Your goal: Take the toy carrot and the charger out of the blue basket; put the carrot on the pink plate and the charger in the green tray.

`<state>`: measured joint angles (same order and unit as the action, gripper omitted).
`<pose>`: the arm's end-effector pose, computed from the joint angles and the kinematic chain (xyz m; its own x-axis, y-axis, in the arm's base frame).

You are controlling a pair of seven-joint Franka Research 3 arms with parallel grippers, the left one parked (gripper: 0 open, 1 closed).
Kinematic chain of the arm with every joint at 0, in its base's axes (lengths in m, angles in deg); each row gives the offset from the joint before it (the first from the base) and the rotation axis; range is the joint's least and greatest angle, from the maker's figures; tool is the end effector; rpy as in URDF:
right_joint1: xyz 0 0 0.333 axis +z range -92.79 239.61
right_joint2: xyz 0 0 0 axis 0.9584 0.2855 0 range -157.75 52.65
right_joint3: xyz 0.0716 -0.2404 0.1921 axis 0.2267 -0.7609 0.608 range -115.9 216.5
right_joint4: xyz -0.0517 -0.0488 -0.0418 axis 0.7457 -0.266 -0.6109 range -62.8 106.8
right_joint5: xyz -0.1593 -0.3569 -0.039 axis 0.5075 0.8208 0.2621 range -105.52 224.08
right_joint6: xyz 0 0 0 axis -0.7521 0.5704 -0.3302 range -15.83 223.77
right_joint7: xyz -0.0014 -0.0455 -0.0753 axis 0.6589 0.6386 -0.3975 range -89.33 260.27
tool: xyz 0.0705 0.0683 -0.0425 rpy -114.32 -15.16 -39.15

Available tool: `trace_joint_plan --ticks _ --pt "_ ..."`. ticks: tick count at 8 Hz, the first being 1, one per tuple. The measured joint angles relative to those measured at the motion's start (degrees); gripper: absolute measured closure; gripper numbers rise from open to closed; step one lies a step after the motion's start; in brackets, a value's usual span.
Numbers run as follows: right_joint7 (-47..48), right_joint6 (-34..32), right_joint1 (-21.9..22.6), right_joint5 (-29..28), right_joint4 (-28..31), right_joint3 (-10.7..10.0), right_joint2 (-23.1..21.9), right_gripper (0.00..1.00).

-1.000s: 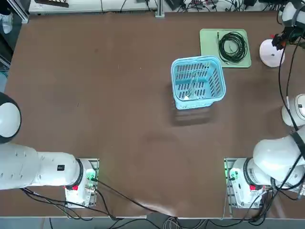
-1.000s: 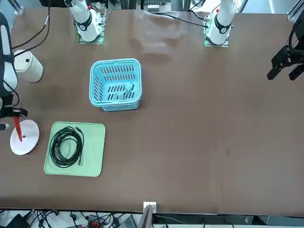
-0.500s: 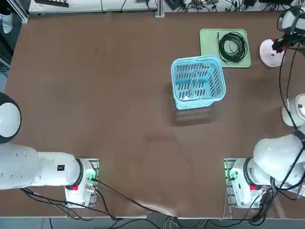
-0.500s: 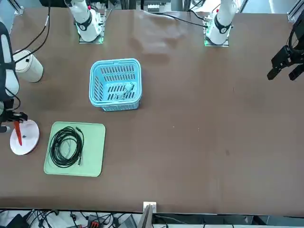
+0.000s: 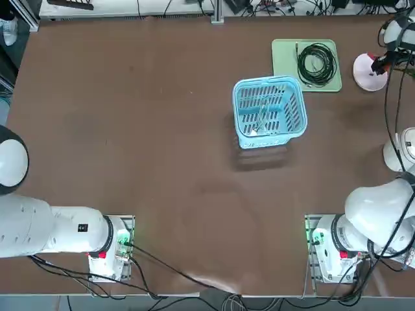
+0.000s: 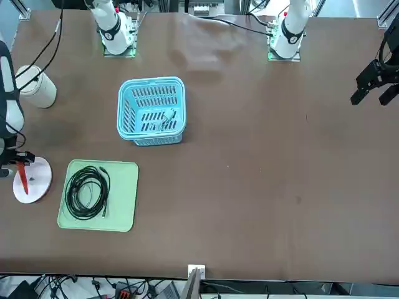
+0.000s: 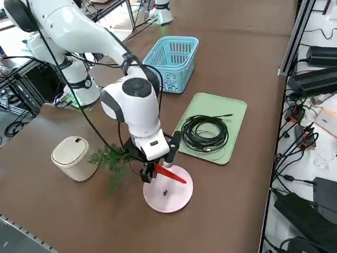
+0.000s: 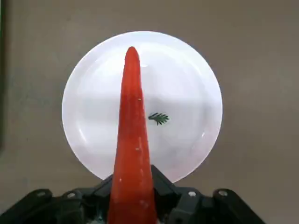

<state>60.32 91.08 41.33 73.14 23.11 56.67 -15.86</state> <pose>0.6222 -0.3164 0.2575 0.9923 0.1232 -0.0088 0.1233 -0.9839 0.1295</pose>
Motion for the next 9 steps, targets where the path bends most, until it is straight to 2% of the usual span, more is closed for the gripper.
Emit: trace_joint_plan --ticks 4,6,8,9 --pt "-0.8 0.7 0.0 0.0 -2.8 0.2 2.2 0.74" --pt "-1.5 1.6 0.0 0.0 -3.1 0.2 2.8 0.61" --pt "-1.8 1.9 0.0 0.0 -3.1 0.2 2.9 0.29" --pt "-1.8 1.9 -0.1 0.0 -3.1 0.2 2.9 0.20"
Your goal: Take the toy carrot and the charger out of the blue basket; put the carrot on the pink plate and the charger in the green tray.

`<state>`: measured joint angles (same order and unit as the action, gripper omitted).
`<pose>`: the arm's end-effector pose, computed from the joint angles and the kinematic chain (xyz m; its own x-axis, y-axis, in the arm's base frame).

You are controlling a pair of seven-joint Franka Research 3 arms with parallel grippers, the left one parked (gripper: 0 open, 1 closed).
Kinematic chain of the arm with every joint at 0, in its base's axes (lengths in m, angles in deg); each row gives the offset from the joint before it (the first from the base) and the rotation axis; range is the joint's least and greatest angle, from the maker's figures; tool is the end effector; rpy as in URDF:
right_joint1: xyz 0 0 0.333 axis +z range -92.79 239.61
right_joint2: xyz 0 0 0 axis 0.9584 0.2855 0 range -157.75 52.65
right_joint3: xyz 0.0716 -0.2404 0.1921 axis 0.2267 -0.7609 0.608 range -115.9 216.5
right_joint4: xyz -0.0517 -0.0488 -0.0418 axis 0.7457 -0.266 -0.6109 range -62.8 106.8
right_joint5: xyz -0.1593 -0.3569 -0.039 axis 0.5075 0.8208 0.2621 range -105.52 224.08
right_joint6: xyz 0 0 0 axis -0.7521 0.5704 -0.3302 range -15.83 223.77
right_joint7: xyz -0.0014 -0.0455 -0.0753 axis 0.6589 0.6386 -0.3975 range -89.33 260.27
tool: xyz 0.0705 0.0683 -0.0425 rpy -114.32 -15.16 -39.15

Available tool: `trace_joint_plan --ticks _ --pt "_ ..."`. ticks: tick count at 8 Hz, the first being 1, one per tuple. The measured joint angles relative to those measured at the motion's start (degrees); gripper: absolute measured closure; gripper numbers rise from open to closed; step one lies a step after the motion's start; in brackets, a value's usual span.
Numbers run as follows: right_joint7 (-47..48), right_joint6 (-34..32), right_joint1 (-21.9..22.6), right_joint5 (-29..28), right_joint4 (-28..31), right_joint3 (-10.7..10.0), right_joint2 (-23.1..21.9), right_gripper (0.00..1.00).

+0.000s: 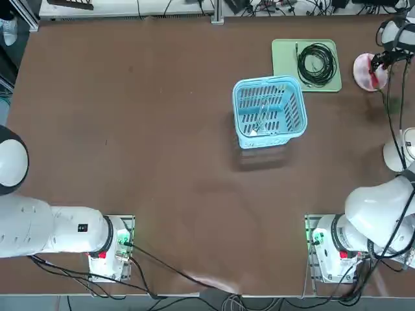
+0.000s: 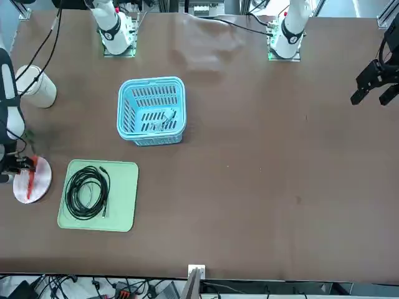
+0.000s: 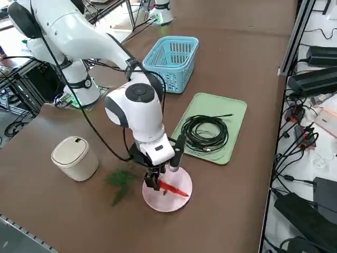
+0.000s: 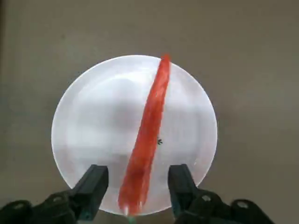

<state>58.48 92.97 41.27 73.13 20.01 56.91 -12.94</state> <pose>0.6355 -0.3217 0.2490 0.9873 0.1570 0.0232 0.1522 -0.9784 0.1402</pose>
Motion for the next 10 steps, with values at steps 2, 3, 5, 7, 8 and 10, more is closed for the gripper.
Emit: trace_joint_plan --ticks 2,3,5,7,8,10 --pt "0.0 0.0 0.0 0.0 0.0 0.0 0.0 0.15" --pt "0.0 0.1 0.0 0.0 -0.1 0.1 0.0 0.14" --pt "-0.1 0.0 0.0 0.0 -1.6 0.5 -0.1 0.11" --pt "-0.1 -4.9 0.1 -0.1 -3.6 2.2 -2.1 0.09" --pt "-0.1 -9.0 0.2 -0.1 -4.1 3.4 -4.4 0.04" --pt "3.8 -20.4 0.5 -0.4 -4.6 7.1 -10.3 0.00"
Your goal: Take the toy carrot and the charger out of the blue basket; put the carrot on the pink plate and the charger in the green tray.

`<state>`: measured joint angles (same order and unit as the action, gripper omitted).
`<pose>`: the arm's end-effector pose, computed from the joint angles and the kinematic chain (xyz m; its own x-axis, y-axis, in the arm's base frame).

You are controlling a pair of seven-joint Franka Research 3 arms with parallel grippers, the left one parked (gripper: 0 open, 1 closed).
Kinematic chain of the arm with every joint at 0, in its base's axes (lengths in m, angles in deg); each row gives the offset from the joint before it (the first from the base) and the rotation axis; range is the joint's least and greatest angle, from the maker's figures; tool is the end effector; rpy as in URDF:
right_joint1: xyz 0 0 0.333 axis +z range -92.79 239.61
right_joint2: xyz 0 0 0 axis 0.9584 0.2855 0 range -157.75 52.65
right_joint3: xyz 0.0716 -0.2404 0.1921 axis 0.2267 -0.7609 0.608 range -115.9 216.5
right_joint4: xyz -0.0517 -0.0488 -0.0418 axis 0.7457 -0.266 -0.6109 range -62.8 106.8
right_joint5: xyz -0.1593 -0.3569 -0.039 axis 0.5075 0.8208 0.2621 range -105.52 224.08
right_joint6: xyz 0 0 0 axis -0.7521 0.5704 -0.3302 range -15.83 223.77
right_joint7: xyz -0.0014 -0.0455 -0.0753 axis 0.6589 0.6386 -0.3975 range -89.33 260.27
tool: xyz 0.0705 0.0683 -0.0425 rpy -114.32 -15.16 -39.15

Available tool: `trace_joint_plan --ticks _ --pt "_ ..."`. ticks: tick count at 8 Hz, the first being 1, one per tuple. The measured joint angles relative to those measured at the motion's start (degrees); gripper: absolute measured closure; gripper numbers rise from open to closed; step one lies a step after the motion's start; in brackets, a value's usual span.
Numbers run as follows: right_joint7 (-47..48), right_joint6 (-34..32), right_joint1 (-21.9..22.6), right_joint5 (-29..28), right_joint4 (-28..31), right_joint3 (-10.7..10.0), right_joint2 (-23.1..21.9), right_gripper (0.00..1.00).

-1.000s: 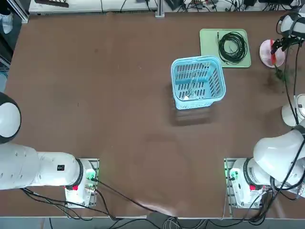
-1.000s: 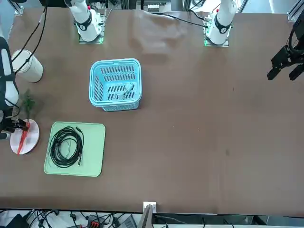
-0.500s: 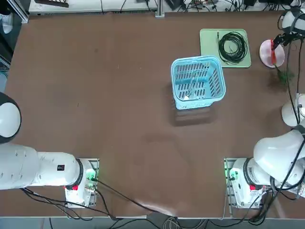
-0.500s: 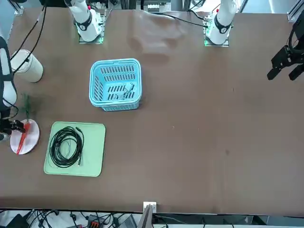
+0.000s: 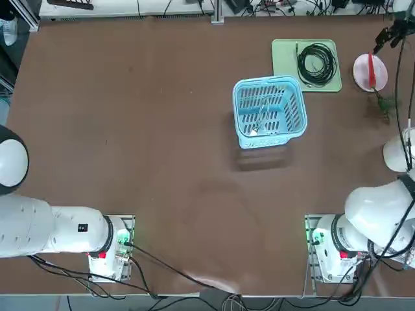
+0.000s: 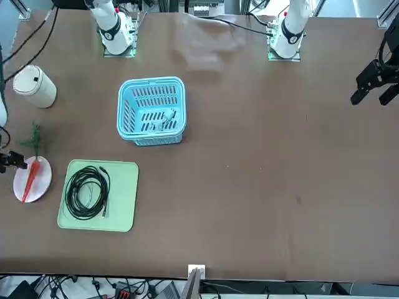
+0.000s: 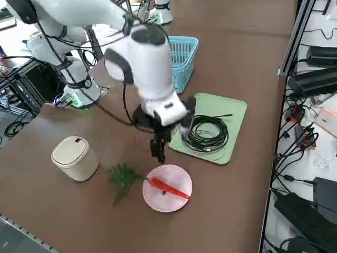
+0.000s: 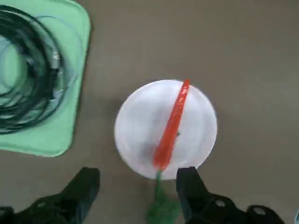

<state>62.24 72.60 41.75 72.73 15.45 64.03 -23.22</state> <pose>0.6499 -0.2540 0.3854 0.9874 0.1540 -0.0376 0.1568 -0.9834 0.0912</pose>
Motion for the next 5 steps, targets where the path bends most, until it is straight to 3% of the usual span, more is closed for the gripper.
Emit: trace_joint_plan --ticks 2,5 --pt "11.3 -14.0 3.4 -0.1 -0.1 3.8 -7.2 0.00" --pt "26.2 -25.1 16.8 -1.3 1.2 4.8 -17.0 0.00"
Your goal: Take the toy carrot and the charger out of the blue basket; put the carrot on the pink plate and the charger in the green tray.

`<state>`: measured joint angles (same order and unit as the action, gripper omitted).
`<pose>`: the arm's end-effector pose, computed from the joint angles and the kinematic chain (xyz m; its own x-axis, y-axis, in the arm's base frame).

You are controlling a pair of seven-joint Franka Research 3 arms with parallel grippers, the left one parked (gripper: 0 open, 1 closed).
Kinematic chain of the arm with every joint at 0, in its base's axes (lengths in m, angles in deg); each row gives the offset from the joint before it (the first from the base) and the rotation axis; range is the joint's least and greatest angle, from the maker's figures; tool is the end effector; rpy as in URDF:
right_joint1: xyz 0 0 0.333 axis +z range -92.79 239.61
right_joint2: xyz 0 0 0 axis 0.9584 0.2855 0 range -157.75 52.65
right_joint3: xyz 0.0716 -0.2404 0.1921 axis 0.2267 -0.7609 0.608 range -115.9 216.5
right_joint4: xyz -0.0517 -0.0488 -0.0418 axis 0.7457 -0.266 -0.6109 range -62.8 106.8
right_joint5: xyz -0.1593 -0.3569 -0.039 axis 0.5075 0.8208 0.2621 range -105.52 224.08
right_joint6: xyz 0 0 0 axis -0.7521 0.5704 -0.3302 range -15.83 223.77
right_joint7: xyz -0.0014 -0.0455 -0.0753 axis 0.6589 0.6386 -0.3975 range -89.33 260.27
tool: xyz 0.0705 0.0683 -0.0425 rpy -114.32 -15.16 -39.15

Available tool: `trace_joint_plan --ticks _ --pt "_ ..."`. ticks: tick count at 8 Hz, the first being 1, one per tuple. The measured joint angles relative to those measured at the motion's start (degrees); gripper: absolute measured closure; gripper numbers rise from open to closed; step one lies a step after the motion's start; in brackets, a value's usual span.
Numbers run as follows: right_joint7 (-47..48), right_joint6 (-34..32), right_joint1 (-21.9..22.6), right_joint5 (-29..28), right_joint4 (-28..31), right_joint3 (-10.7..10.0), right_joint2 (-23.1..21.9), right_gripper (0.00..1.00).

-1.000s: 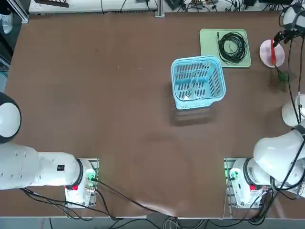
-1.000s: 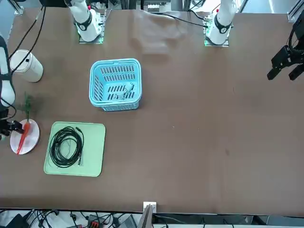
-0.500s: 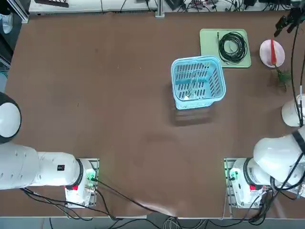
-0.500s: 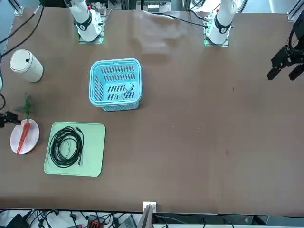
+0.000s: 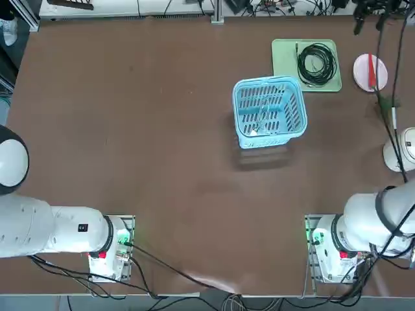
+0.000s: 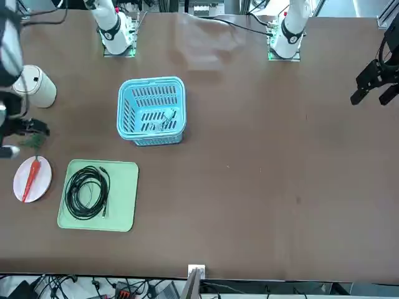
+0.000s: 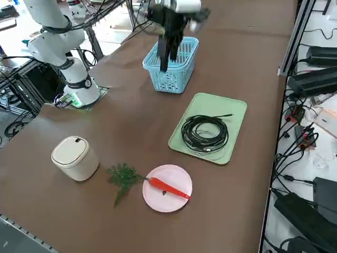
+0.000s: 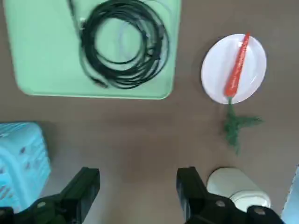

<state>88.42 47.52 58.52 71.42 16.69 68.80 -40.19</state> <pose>0.6076 -0.0028 0.5347 0.9878 0.0100 -0.1552 0.0335 -0.9882 0.1495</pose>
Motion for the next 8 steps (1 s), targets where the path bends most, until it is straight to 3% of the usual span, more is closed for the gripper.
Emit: trace_joint_plan --ticks 2,4,6,8 --pt "5.0 -0.4 7.0 -5.0 4.0 0.1 -5.1 0.00" --pt "8.4 4.2 10.9 -7.6 11.7 0.2 -10.0 0.00" --pt "13.7 15.4 16.0 -8.4 23.9 0.2 -14.7 0.00" --pt "23.0 27.5 23.1 -8.4 34.5 0.4 -16.7 0.00"
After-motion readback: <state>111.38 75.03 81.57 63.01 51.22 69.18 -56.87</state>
